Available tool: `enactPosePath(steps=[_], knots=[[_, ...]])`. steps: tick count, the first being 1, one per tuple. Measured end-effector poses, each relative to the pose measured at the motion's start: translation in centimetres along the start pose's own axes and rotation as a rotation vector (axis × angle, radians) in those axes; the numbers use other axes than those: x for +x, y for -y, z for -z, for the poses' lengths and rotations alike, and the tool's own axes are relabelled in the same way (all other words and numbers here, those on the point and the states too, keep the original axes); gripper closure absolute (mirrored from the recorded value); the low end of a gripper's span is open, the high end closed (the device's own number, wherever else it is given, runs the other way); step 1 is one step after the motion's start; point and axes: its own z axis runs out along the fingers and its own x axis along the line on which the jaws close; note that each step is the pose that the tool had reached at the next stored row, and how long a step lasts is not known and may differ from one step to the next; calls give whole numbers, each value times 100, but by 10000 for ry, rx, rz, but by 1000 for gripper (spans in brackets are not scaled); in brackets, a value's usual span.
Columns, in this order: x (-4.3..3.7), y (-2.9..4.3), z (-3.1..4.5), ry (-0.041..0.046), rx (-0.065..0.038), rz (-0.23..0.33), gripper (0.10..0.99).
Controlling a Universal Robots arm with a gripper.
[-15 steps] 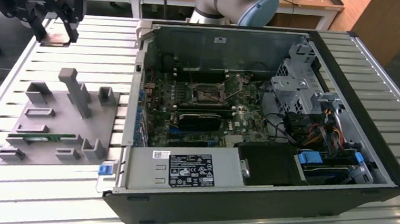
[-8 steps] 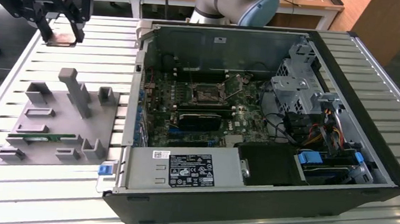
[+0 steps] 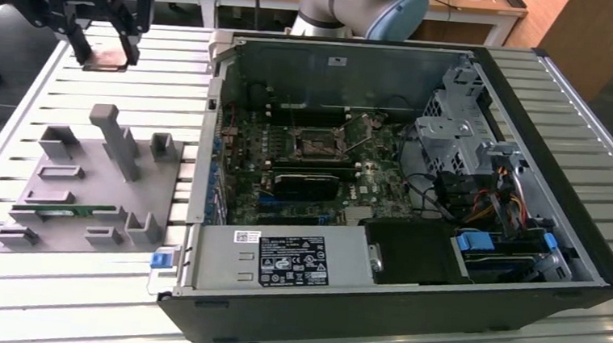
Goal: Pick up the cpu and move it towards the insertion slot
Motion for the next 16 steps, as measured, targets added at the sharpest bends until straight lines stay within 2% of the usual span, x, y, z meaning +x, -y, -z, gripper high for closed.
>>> enactPosePath(steps=[16], knots=[[-226, -14, -1, 0, 0, 0, 545]])
